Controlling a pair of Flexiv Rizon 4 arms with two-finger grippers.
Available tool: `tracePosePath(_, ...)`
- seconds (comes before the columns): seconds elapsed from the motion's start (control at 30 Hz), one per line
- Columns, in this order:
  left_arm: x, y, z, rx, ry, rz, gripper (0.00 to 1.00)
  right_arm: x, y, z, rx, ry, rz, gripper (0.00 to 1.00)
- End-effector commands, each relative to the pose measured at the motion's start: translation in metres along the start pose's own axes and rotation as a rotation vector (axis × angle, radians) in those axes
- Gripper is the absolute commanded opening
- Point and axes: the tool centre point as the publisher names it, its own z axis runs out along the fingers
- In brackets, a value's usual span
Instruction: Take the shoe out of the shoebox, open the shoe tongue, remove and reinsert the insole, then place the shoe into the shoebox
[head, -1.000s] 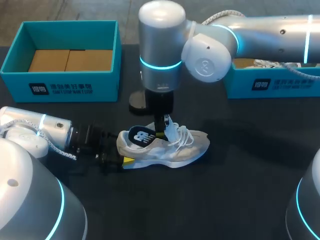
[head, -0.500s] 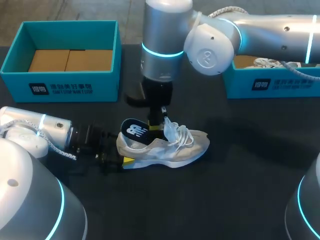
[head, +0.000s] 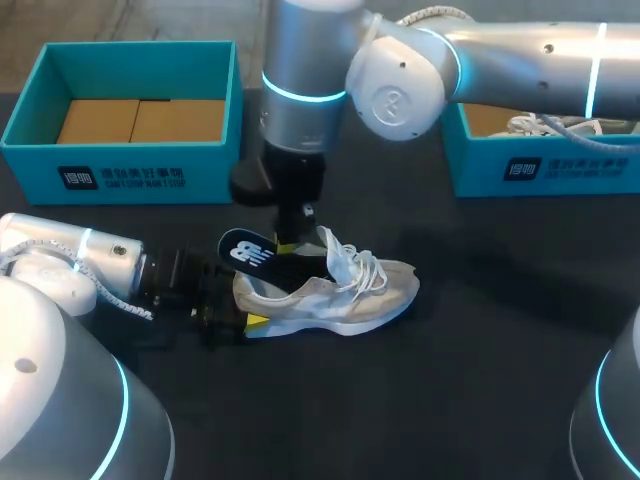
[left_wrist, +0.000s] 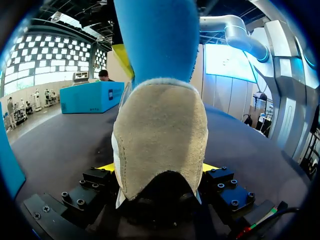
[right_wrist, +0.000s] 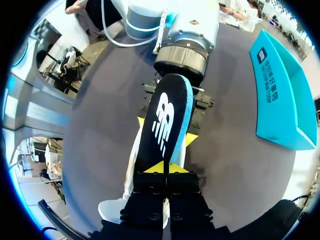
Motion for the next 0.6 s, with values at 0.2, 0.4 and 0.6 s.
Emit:
tracePosePath(0.2,0.000,0.006,-0.001,0.000,-0.001,0.000,0.00,-0.001,0.005,0.006,-0.074,0.000,0.008,0.28)
tracePosePath(0.4,0.000,0.006,-0.001,0.000,-0.001,0.000,0.00,0.004,-0.001,0.002,-0.142,0.022,0.036,0.36)
tracePosePath(0.6,0.000,0.006,-0.001,0.000,-0.001,0.000,0.00,0.004,-0.012,-0.003,-0.241,0.073,0.145,0.36)
